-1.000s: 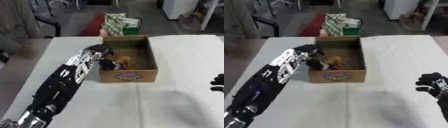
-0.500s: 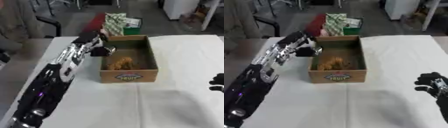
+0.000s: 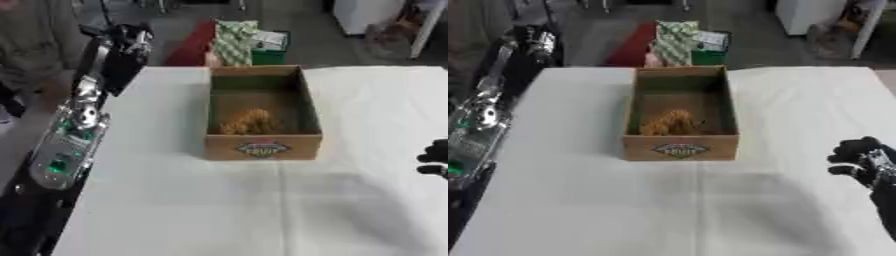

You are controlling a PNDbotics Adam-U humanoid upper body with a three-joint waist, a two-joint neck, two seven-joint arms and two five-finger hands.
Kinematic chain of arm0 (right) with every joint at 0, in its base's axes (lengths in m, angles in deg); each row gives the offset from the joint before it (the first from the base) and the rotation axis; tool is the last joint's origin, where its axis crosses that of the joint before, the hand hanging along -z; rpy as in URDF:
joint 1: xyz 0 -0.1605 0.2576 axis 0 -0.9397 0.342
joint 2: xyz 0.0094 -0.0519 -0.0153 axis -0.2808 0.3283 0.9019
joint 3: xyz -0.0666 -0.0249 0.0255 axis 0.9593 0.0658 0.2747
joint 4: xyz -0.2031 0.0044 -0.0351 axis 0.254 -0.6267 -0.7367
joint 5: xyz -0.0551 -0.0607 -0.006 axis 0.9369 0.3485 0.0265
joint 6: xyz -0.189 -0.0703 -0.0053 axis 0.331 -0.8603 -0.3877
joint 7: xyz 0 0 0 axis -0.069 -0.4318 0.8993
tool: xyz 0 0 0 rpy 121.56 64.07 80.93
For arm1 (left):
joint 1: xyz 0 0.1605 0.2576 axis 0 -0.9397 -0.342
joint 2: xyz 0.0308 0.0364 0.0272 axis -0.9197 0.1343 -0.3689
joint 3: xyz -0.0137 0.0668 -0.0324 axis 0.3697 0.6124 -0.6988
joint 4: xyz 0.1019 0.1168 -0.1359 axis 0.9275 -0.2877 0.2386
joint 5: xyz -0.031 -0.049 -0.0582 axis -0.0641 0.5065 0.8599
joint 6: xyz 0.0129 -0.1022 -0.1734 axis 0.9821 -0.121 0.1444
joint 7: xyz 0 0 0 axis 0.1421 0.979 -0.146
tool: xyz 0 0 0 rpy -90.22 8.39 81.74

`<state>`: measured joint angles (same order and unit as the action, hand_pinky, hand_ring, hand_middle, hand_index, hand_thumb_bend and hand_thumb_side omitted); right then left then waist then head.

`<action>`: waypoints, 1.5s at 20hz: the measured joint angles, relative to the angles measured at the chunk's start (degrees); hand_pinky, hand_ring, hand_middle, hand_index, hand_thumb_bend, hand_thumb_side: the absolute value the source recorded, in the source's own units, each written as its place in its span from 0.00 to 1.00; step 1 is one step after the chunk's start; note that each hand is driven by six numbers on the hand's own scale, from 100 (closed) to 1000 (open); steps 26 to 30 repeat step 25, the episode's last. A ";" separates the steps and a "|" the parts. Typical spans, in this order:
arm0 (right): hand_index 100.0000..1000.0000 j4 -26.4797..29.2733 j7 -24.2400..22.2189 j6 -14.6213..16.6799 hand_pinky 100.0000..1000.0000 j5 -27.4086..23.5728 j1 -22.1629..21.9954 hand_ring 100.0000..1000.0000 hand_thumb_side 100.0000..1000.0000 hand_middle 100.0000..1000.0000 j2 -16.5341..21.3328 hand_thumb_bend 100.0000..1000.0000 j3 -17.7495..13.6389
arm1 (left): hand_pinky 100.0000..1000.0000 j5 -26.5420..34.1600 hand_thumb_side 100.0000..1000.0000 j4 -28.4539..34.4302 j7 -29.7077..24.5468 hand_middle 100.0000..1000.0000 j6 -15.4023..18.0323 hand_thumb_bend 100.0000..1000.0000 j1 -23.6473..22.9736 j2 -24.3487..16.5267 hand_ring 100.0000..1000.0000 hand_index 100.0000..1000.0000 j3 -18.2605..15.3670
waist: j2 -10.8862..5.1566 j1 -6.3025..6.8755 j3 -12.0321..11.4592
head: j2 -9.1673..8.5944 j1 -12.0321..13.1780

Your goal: Pick up objects on the table and place them in the box.

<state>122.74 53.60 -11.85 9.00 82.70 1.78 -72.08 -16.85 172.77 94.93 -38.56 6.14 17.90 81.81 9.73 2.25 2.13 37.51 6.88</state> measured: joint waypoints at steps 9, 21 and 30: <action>0.65 0.00 0.20 0.02 0.59 0.00 -0.01 0.64 0.65 0.57 -0.07 0.00 -0.01 | 0.61 5.68 0.83 2.84 3.55 0.59 1.51 0.00 -6.29 1.67 0.58 0.67 -1.13 | 0.01 -0.48 -0.25 | 1.88 -2.92; 0.65 0.00 0.19 0.00 0.59 0.00 -0.18 0.64 0.66 0.57 -0.51 0.00 -0.01 | 0.61 7.39 0.84 3.78 4.49 0.58 2.37 0.00 -9.24 3.41 0.57 0.67 -1.46 | 0.01 -0.43 -0.61 | 3.18 -2.52; 0.65 0.00 0.19 0.00 0.59 0.00 -0.23 0.64 0.66 0.57 -0.53 0.00 -0.01 | 0.60 7.52 0.84 3.79 4.51 0.58 2.41 0.00 -9.54 3.68 0.57 0.67 -1.45 | 0.05 -0.49 -0.67 | 3.27 -2.47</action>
